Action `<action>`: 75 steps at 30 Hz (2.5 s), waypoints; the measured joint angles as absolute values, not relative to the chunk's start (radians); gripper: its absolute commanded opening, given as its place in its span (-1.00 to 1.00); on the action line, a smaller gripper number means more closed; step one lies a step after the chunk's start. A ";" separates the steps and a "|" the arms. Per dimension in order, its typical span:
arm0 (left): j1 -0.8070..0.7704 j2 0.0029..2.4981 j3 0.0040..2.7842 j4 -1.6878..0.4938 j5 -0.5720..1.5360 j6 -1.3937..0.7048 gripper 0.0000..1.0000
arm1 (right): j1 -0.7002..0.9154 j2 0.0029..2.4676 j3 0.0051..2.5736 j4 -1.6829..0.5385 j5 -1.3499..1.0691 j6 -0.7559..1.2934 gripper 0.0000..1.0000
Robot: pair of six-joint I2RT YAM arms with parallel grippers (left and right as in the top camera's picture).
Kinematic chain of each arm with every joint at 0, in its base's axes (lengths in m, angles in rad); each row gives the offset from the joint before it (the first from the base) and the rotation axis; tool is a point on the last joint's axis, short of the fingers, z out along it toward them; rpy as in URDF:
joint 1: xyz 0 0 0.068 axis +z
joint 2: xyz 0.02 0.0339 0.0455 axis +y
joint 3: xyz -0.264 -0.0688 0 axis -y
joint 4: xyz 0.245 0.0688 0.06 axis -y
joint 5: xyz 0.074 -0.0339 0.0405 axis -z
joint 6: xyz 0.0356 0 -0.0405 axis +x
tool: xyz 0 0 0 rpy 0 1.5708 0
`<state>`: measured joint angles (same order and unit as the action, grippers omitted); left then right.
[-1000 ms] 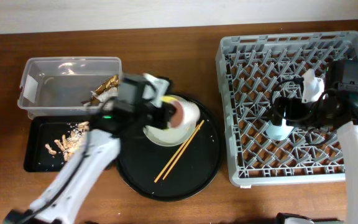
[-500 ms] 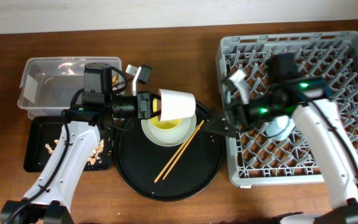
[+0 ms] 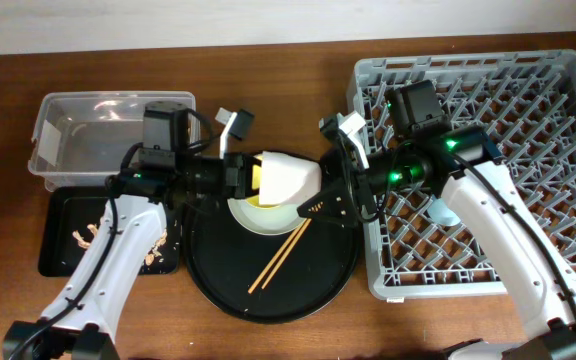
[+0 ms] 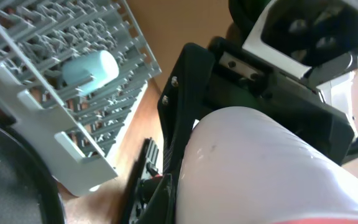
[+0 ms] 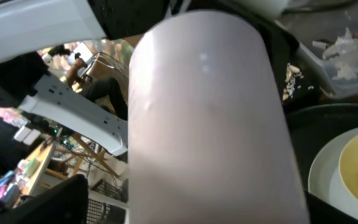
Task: Sort waste into correct bins and load items into the dishwasher rack
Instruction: 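Hand the pink cup from the left gripper to the right gripper, then place the pink cup upside down in the dish rack with the right gripper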
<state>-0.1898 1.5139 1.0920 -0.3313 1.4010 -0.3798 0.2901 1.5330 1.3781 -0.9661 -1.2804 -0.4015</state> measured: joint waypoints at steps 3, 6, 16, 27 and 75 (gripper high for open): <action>-0.196 1.514 1.092 -0.331 1.407 -0.383 -1.00 | 0.290 1.534 1.378 -0.963 -1.284 -0.403 0.62; -0.196 1.514 1.092 -0.331 1.415 -0.386 -1.00 | 0.290 1.536 1.378 -0.944 -1.284 -0.402 0.49; -0.196 1.514 1.092 -0.329 1.418 -0.387 -1.00 | 0.290 1.540 1.378 -0.865 -1.285 -0.405 0.40; -0.196 1.514 1.092 -0.324 1.417 -0.373 -0.18 | 0.288 1.540 1.378 -0.853 -1.272 -0.378 0.00; -0.031 1.457 1.094 -0.798 0.455 -0.148 0.31 | -0.182 1.920 1.764 -1.268 -0.118 0.000 0.97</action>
<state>-0.0315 1.4574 1.0943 -0.7979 0.4545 -0.1482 -0.1818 1.9202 1.7641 -1.2682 -0.1177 0.0002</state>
